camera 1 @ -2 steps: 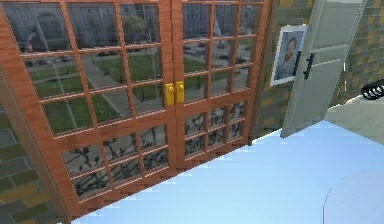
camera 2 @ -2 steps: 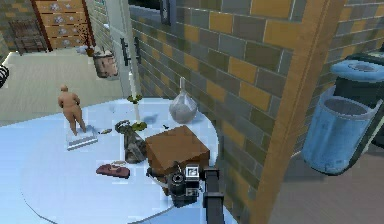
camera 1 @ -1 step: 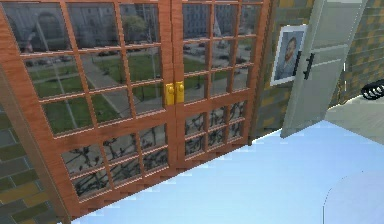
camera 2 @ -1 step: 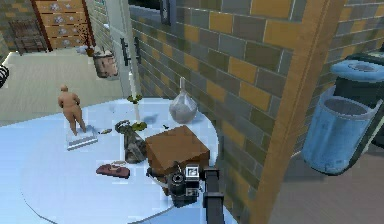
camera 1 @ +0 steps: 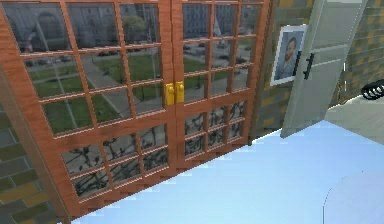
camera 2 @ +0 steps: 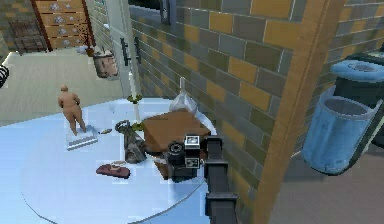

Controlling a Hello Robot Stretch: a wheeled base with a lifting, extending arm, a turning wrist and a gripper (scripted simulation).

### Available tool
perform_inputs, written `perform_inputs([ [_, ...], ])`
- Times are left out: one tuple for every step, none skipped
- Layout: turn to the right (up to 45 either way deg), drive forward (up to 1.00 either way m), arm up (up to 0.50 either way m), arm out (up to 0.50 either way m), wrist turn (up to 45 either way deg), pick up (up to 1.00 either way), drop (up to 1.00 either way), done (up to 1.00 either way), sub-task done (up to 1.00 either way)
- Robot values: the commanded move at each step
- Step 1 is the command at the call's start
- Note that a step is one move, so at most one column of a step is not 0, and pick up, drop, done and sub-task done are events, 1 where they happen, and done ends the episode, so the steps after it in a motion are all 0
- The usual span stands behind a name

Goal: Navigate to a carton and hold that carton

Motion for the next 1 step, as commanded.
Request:
perform_inputs([
  [0.0,0.00,0.00,0.00,0.0,0.00,0.00,1.00,0.00],
])
